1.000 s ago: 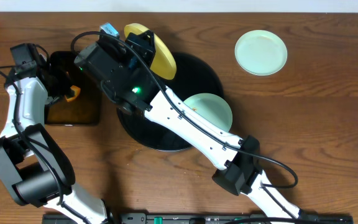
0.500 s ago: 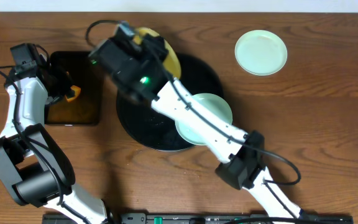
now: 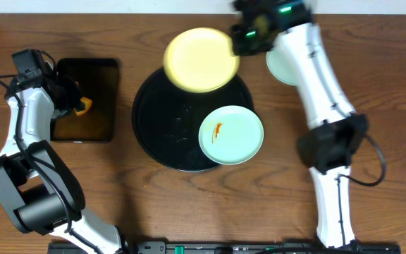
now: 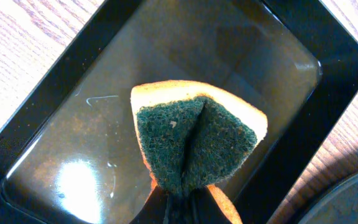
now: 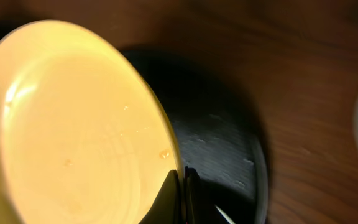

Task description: Clean dirty plates on tray and stack at the side

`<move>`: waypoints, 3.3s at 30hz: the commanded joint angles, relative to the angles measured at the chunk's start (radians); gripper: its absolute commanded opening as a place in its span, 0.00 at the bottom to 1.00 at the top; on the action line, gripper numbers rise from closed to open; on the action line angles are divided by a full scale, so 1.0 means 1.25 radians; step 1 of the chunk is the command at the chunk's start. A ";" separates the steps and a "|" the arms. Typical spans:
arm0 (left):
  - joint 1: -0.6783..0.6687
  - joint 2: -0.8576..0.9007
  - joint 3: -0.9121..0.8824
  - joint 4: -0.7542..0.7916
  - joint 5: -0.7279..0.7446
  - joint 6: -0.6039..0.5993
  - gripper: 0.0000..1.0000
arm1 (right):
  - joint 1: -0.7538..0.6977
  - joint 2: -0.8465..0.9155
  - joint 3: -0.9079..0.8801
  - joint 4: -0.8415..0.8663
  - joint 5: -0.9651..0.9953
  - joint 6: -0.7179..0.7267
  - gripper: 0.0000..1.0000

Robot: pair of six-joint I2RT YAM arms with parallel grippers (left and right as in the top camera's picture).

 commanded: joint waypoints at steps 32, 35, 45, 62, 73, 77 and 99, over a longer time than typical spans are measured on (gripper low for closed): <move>0.003 -0.002 -0.004 -0.001 -0.001 0.010 0.08 | -0.299 -0.031 -0.223 0.074 0.065 0.049 0.72; 0.003 -0.002 -0.004 -0.002 -0.001 0.010 0.07 | -0.266 -0.038 -0.154 -0.081 -0.005 -0.022 0.68; 0.003 -0.003 -0.004 -0.013 -0.001 0.010 0.07 | -0.034 -0.115 -0.153 -0.305 0.117 -0.014 0.99; 0.003 -0.003 -0.004 -0.009 -0.001 -0.011 0.07 | 0.153 -0.444 -0.887 -0.049 0.284 0.358 0.92; 0.003 -0.003 -0.004 -0.016 -0.001 -0.011 0.08 | 0.167 -0.435 -1.017 0.168 0.219 0.428 0.63; 0.003 -0.003 -0.004 -0.013 -0.001 -0.011 0.08 | 0.171 -0.434 -1.061 0.223 0.219 0.460 0.53; 0.002 -0.003 -0.004 -0.007 0.036 -0.011 0.07 | 0.176 -0.434 -1.015 0.406 0.078 0.348 0.01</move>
